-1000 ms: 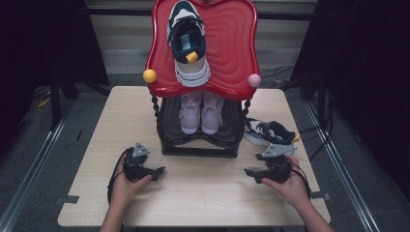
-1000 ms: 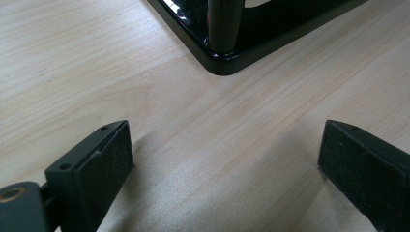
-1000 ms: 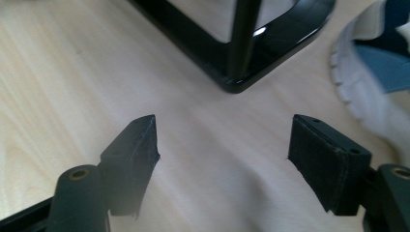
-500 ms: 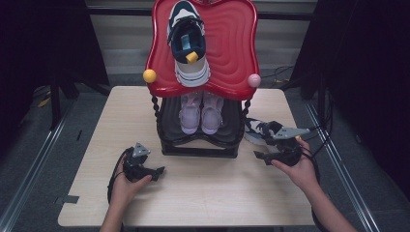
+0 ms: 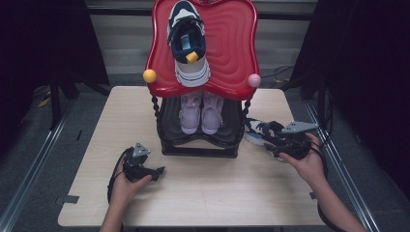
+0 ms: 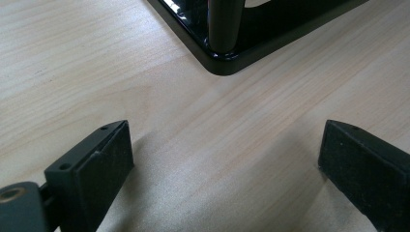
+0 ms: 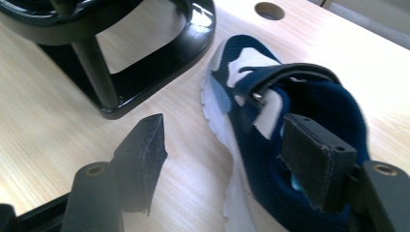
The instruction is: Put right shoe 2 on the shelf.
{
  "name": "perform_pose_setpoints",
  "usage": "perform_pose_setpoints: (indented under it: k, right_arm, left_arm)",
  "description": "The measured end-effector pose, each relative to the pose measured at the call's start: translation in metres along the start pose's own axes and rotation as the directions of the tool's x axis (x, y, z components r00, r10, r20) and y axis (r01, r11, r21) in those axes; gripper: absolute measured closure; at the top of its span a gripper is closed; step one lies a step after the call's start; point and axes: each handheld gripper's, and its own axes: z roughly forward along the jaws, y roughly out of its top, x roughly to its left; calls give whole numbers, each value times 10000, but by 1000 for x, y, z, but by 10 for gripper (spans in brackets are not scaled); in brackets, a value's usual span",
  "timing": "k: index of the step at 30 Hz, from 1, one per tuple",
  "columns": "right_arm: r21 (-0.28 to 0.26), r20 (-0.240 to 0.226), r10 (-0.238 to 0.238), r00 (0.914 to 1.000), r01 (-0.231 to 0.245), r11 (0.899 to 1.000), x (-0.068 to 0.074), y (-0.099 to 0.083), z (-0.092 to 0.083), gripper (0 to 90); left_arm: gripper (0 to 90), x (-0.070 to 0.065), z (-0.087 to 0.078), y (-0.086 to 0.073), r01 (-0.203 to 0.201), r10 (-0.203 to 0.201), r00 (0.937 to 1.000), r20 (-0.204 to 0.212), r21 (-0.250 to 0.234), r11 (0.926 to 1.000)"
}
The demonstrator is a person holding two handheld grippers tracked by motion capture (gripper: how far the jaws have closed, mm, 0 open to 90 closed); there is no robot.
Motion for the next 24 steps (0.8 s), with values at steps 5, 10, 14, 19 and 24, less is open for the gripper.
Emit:
perform_pose_setpoints:
  k: [5, 10, 14, 19, 24]
  right_arm:
    - [275, 229, 37, 9997, -44, 9996, -8, -5, 2, 346]
    - [296, 291, -177, 9994, 169, 9994, -10, -8, 6, 436]
    - [561, 238, -216, 9995, 202, 9982, -7, -8, 9, 542]
    - [501, 328, 174, 9993, -191, 9986, -9, -8, 5, 737]
    - [445, 175, 445, 9989, -452, 9980, -6, -8, 0, 802]
  left_arm:
    - [48, 0, 0, 0, 24, -24, 10000, 32, -4, 10000]
    - [46, 0, 0, 0, 6, -6, 10000, 29, 4, 10000]
    - [46, 0, 0, 0, -3, 3, 10000, 38, 14, 10000]
    - [46, 0, 0, 0, 7, -7, 10000, 38, 4, 10000]
    - [45, 0, 0, 0, -2, 2, 10000, 42, 13, 10000]
